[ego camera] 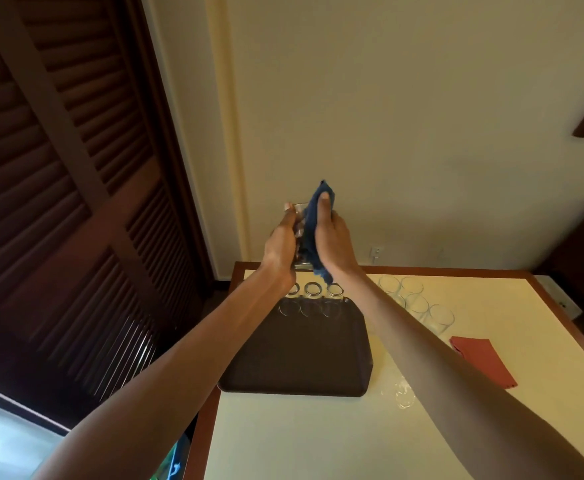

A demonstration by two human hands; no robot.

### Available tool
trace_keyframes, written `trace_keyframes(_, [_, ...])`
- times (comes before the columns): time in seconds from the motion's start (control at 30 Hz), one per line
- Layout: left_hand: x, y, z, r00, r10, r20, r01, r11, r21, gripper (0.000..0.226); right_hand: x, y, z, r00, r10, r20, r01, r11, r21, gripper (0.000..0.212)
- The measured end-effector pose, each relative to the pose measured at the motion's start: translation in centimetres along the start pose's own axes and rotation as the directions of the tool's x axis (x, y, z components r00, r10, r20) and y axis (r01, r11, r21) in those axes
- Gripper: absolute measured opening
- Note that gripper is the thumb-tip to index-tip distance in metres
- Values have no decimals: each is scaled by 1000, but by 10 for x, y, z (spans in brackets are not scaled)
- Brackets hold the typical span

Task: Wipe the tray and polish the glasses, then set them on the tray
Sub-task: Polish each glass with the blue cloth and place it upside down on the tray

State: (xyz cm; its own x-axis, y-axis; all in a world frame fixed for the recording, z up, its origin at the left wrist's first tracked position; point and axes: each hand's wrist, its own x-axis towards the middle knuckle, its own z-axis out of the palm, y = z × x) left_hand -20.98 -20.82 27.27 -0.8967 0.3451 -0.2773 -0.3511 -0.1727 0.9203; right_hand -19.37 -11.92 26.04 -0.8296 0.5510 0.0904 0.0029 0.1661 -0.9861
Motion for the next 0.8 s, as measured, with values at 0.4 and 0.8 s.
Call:
trace_keyframes(0.4, [12, 14, -13, 993, 16, -115, -7, 997, 76, 77, -28, 9, 20, 994, -12, 112, 12, 1000, -6, 53])
trace_keyframes(0.8, [26, 33, 4, 999, 48, -5, -48, 996, 78, 71, 19, -19, 15, 995, 97, 25, -99, 989, 108, 77])
